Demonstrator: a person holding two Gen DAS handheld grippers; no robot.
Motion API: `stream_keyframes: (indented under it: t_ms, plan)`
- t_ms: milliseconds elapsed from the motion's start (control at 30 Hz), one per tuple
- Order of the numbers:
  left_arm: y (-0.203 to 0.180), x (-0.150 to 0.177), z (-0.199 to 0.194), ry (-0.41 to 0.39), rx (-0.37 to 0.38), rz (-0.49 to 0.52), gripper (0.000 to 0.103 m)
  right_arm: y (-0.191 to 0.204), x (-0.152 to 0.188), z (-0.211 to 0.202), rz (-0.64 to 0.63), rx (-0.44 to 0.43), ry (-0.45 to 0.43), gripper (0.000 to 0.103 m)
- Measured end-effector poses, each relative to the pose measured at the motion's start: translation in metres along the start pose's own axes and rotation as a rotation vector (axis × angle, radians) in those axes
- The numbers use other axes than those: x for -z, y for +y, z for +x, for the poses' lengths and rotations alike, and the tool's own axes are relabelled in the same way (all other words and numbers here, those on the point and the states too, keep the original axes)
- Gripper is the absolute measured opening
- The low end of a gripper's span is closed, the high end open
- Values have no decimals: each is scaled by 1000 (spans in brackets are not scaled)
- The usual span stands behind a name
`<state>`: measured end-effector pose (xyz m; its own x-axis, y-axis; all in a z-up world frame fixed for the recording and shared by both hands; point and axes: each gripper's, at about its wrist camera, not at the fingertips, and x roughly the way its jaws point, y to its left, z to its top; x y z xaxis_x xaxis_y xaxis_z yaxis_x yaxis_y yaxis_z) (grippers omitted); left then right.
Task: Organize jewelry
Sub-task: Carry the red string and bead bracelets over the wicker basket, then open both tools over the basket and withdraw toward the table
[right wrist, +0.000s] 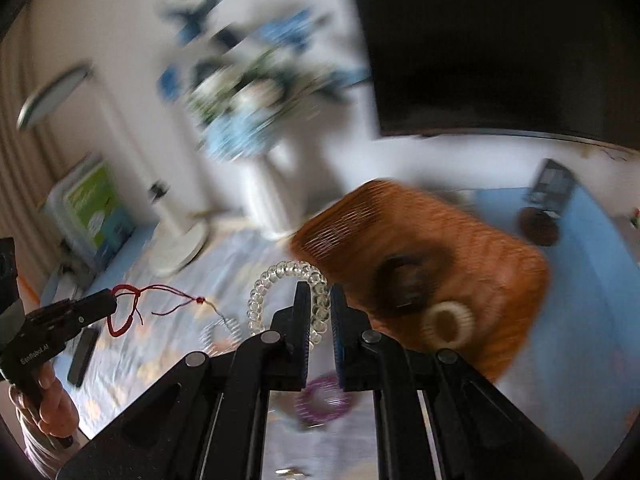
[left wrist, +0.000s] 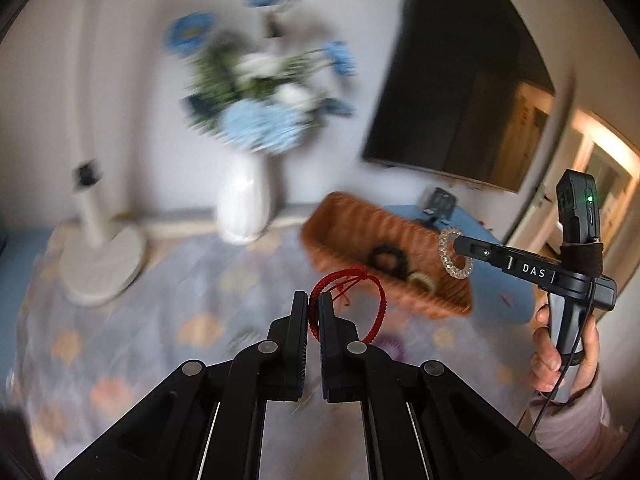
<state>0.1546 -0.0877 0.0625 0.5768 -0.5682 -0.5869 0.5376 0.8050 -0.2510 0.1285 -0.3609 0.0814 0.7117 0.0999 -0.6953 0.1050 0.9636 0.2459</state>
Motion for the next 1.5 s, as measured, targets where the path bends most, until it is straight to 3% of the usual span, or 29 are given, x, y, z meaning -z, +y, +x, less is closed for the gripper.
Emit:
stream_keyframes:
  t_ms: [200,333,533,767,967,1100,1267,1367,1500]
  plan:
    - [-56,-46,63,34,75,77,5,-71,-19,-1,105,135,-34,13]
    - [-86,-59,117,88,125,115,5,-106,-17,27,144,239,20,13]
    - [-125,-38,190,222,164,192,5,-134,-13,77,178,274,123,13]
    - [-144,-11,228,312,156,240,5,-139,-5,100,172,252,174,13]
    - [-140,-12,222,315,150,231,10,-147,-1,97,220,199,181,23]
    - [-128,-18,201,311,143,194,45,-143,-2,79,232,208,159,32]
    - [-108,-28,151,229,114,172,46,-120,-3,48,191,201,118,36]
    - [-90,-34,115,193,119,141,46,-101,1,32,164,196,96,43]
    - [-63,-38,68,134,112,91,47,-63,8,10,82,179,66,44]
